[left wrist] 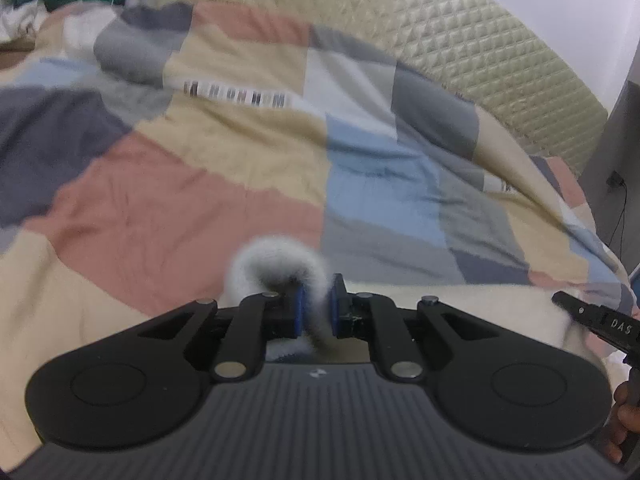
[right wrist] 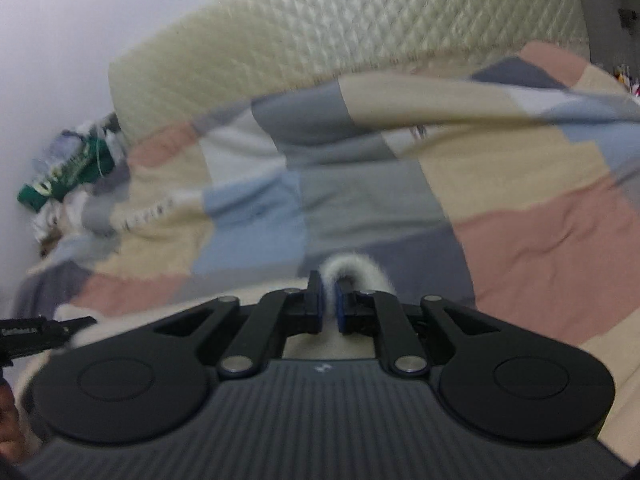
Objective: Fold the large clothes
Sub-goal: 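Raise the blanket high with both grippers to shake it open, then lower the blanket onto the bed and open both grippers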
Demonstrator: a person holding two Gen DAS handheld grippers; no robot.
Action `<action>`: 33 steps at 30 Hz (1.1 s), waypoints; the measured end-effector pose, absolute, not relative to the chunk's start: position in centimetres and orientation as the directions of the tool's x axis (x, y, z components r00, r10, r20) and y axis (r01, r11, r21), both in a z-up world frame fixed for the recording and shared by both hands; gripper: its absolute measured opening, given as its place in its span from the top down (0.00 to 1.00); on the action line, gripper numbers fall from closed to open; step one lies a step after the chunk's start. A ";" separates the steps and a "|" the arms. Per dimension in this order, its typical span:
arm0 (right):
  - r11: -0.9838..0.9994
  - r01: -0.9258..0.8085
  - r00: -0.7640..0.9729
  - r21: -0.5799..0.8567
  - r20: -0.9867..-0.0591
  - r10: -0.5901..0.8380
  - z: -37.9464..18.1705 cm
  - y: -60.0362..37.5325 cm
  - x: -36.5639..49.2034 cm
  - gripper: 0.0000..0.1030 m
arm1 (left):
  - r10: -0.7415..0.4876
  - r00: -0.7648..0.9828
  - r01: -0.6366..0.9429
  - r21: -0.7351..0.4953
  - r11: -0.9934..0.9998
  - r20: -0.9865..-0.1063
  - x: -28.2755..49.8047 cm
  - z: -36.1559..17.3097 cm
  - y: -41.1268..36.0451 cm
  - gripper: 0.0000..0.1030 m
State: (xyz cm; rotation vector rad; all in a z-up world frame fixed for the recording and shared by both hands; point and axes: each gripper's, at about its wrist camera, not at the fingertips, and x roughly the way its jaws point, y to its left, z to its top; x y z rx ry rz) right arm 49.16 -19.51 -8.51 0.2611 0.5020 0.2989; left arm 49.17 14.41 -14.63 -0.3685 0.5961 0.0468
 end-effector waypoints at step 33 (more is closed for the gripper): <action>0.889 -0.269 0.712 0.371 -0.544 0.443 -5.3 -26.2 17.9 0.22 | 0.046 0.732 -0.314 -0.276 0.909 -0.680 11.0 -5.1 12.1 0.38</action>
